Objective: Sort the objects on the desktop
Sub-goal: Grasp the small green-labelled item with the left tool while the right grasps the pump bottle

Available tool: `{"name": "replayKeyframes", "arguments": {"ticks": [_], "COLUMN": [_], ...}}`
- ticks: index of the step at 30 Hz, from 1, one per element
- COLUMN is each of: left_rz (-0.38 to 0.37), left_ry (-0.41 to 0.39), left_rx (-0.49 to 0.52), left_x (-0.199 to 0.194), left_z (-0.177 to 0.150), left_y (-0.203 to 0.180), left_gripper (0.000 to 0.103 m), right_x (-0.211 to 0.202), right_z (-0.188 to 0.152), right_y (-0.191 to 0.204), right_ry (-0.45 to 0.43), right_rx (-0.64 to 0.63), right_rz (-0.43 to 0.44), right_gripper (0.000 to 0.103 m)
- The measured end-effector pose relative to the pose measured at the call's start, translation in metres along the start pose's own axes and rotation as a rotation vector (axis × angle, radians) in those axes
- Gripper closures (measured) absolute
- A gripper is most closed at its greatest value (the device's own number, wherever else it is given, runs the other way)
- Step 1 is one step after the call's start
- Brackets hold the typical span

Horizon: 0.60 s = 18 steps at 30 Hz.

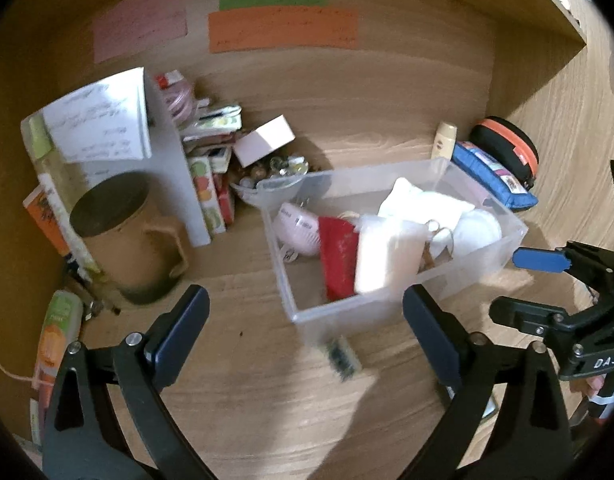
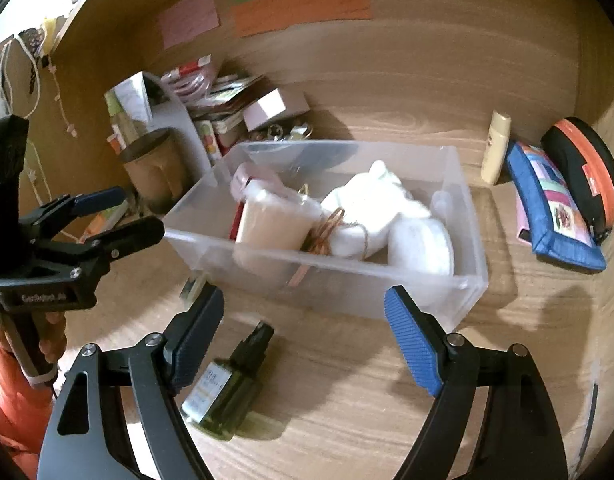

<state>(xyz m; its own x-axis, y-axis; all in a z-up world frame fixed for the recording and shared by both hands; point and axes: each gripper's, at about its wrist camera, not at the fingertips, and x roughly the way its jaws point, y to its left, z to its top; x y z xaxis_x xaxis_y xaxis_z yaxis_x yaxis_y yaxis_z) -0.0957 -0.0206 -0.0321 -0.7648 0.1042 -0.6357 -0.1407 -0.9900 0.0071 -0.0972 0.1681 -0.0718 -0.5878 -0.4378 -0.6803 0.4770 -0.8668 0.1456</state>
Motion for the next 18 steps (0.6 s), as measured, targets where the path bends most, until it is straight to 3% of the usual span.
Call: {"name": "replayKeyframes", "arguments": {"ticks": [10, 18], "left_rz": [0.026, 0.003], "left_ry": [0.102, 0.182], "left_rx": [-0.025, -0.016], "left_x": [0.012, 0.031], "left_z": [-0.038, -0.058], "left_y": [0.020, 0.010], "left_gripper": [0.004, 0.004], "right_x": [0.016, 0.047], "right_z": [-0.029, -0.050], "right_y": [0.030, 0.049], "right_ry": [0.092, 0.184], "right_rx": [-0.052, -0.095], "right_rz": [0.035, 0.072], "right_gripper": [0.022, 0.022]}}
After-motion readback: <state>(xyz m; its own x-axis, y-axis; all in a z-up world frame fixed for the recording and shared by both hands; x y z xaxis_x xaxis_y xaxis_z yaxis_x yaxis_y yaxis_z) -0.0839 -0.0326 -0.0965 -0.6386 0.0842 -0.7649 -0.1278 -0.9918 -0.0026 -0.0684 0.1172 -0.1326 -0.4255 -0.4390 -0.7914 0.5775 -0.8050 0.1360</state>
